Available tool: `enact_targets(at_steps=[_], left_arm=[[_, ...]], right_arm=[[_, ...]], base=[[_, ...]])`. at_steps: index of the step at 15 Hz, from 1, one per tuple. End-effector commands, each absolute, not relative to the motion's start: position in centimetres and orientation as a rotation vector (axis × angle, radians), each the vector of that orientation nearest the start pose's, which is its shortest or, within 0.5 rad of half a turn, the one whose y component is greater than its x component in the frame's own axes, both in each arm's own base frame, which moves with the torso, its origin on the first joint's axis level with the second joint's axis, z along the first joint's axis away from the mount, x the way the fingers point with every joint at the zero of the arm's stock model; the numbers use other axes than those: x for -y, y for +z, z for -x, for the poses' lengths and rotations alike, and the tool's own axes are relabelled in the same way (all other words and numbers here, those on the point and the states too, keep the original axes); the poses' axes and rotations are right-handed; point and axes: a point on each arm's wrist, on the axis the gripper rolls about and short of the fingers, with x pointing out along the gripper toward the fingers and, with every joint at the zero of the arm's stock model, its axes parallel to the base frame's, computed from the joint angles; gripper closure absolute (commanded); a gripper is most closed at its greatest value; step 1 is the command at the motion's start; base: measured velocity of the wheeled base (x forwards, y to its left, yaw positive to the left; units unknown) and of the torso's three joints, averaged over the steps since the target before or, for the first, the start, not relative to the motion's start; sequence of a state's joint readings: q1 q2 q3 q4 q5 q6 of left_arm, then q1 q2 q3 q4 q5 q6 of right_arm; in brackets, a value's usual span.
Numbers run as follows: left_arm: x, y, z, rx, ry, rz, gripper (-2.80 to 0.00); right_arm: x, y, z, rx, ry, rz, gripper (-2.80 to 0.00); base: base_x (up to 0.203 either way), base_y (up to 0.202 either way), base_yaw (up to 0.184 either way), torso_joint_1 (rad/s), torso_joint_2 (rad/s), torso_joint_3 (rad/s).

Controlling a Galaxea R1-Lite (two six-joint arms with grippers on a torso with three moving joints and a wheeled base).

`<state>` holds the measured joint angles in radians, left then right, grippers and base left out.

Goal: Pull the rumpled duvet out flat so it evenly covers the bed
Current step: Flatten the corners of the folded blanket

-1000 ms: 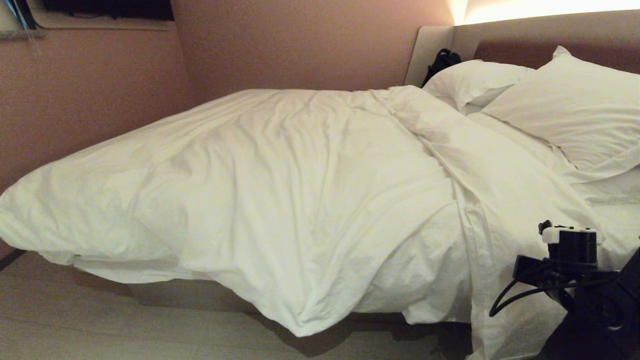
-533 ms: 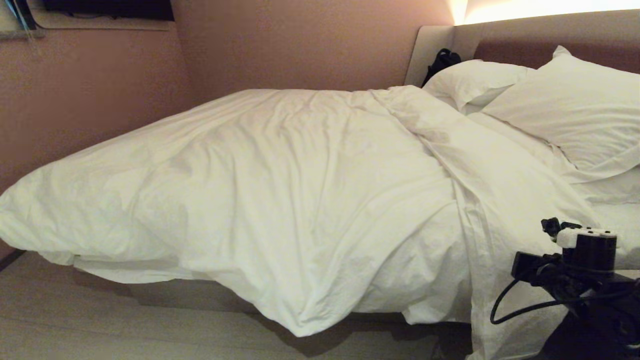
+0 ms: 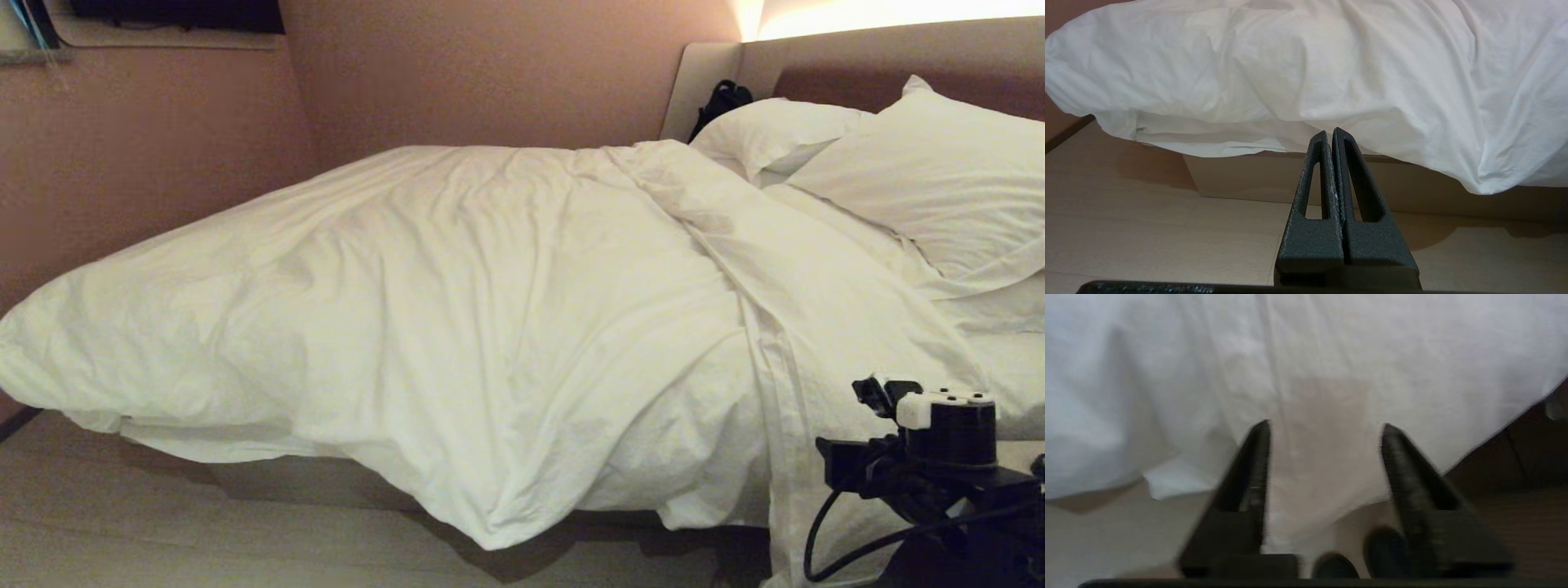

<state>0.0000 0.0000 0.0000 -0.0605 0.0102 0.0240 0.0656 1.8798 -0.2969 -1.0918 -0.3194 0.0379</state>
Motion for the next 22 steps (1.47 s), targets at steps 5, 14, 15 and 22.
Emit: enact_targets(at_steps=[5,14,15,22], left_arm=[[0.0,8.2,2.3,0.061,0.012,-0.024,0.0],[0.0,8.2,2.3,0.06,0.011,-0.024,0.0],[0.0,8.2,2.3,0.061,0.011,-0.024,0.0],[0.0,8.2,2.3,0.061,0.011,-0.024,0.0]], right_arm=[[-3.5,3.8,-26.0,-0.534,-0.287,0.102,-2.8],[-6.5,0.4,-27.8,-0.547,-0.396,0.103,-2.8],[-6.7,0.2,-28.0,-0.529,-0.415,0.107,-2.8],[-8.0,-1.3,-28.3,-0.48,-0.483,0.152,-2.8]], base=[[0.0,0.0,0.0,0.0,0.0,0.0],[0.0,0.0,0.0,0.0,0.0,0.0],[0.0,0.0,0.0,0.0,0.0,0.0],[0.0,0.0,0.0,0.0,0.0,0.0]])
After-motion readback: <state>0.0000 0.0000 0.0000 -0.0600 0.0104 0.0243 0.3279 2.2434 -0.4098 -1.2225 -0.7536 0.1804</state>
